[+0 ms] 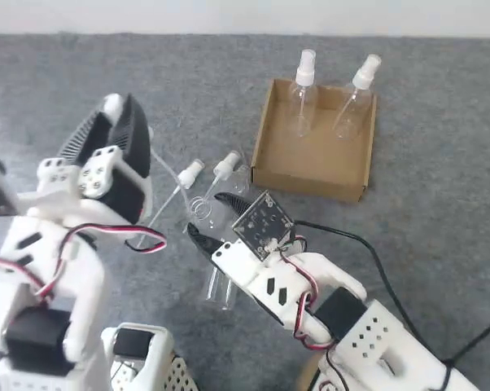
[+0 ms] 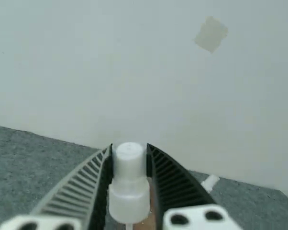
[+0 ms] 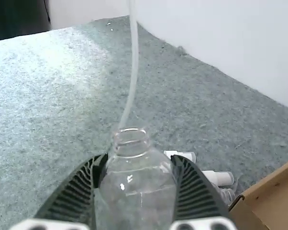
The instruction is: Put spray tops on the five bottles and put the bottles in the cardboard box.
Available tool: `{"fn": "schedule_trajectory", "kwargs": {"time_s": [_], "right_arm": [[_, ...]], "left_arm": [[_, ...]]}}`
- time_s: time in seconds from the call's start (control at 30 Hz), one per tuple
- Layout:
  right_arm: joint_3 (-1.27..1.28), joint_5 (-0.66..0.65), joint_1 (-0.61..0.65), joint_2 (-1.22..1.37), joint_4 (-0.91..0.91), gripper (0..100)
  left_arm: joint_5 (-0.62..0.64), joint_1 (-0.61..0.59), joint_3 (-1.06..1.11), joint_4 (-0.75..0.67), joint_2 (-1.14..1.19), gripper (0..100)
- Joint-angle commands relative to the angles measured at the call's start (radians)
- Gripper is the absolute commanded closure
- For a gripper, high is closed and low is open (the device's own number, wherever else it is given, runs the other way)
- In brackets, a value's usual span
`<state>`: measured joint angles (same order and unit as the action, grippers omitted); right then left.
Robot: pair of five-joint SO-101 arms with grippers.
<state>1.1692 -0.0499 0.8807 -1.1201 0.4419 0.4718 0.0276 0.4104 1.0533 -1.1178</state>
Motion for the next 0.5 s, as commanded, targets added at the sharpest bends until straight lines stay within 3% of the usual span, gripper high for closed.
{"fn": "schedule_trajectory", "kwargs": {"time_s": [0.0, 0.33, 0.47], "right_arm": [[-0.003, -0.009, -0.013, -0.035, -0.021, 99.2], [0.02, -0.009, -0.012, -0.035, -0.022, 99.2], [0.02, -0.009, -0.013, -0.035, -0.021, 99.2]], "left_arm": [[0.012, 0.06, 0.031, -0.031, -0.006, 99], [-0.038, 0.074, -0.096, -0.046, -0.006, 99], [-0.038, 0.077, -0.097, 0.008, -0.008, 99]]}}
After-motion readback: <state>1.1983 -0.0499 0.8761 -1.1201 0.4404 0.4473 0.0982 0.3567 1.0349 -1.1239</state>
